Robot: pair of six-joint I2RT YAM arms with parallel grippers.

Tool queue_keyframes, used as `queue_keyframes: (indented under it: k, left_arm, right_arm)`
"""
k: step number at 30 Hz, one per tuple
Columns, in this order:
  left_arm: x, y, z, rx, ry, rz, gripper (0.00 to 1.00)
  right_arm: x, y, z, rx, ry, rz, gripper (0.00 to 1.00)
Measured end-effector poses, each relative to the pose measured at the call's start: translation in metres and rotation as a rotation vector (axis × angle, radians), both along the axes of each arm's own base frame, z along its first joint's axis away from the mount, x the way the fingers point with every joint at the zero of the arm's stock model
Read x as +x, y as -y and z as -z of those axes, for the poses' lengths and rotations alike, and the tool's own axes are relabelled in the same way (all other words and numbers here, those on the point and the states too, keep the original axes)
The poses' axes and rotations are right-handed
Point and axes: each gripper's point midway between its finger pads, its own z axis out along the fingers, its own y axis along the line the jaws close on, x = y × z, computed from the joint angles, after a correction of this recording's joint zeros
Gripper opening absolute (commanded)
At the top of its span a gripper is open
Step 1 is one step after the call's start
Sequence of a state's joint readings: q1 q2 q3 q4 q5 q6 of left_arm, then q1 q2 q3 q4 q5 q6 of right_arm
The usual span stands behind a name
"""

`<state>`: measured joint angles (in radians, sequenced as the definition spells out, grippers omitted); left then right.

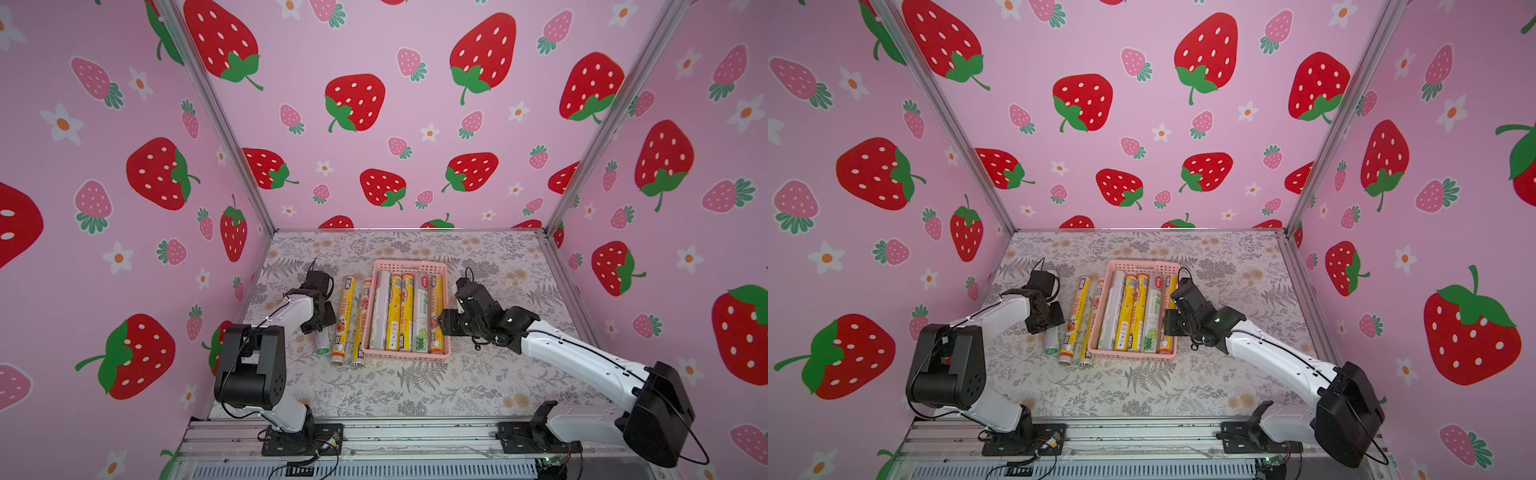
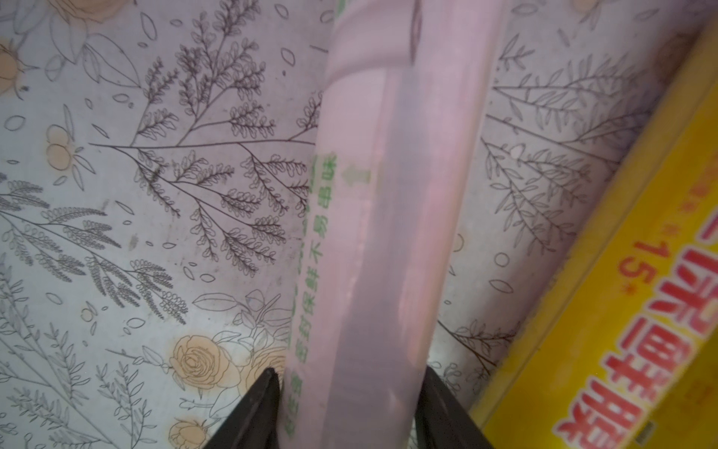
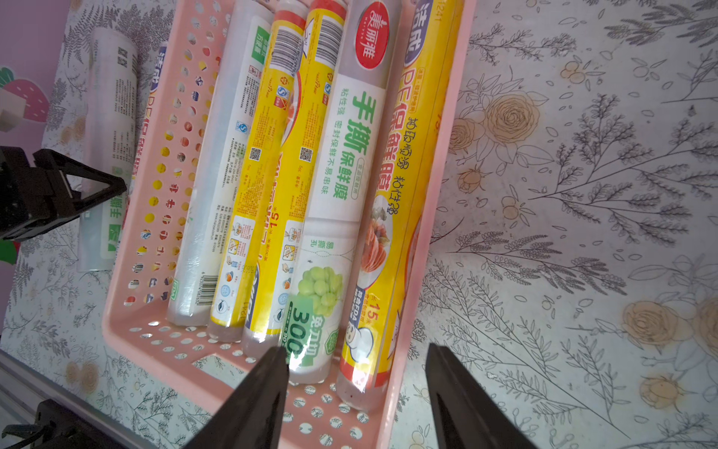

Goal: Put the plastic wrap into the basket
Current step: Pick up the plastic wrap from the center of the board.

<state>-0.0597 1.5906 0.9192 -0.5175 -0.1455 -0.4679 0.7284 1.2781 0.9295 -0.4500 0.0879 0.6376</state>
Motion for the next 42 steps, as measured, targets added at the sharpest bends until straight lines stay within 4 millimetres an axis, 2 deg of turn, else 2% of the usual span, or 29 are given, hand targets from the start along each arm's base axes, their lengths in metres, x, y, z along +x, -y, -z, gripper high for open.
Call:
queue_keyframes:
  k: [6,14,19,23,25,32,37,42]
  left_arm:
    - [-0.013,0.002,-0.006,-0.018,-0.015,-0.005,0.42]
    - [-0.027,0.002,-0.048,-0.034,0.065,-0.021,0.42]
    - [-0.038,0.004,-0.065,-0.051,0.091,-0.023,0.43]
    - [-0.040,0.007,-0.075,-0.078,0.127,-0.027,0.43]
    - [-0.041,0.008,-0.071,-0.084,0.127,-0.031,0.43]
    - [-0.051,0.009,-0.027,-0.089,0.028,-0.060,0.43]
    - [-0.055,0.006,-0.006,-0.075,-0.013,-0.085,0.44]
    - [-0.050,0.004,-0.003,-0.068,0.005,-0.099,0.55]
  right_arm:
    - [-0.001,0.001,-0.014,0.028,0.033,-0.002,0.62]
    - [-0.003,0.003,-0.030,0.058,0.068,-0.003,0.62]
    - [-0.003,0.002,-0.036,0.065,0.077,-0.004,0.62]
    - [-0.002,0.001,-0.040,0.068,0.086,-0.008,0.61]
    - [-0.002,0.001,-0.041,0.068,0.086,-0.009,0.62]
    - [-0.003,0.000,-0.042,0.075,0.081,-0.016,0.62]
    - [-0.004,-0.002,-0.041,0.081,0.076,-0.022,0.62]
    - [-0.004,-0.003,-0.039,0.078,0.066,-0.026,0.62]
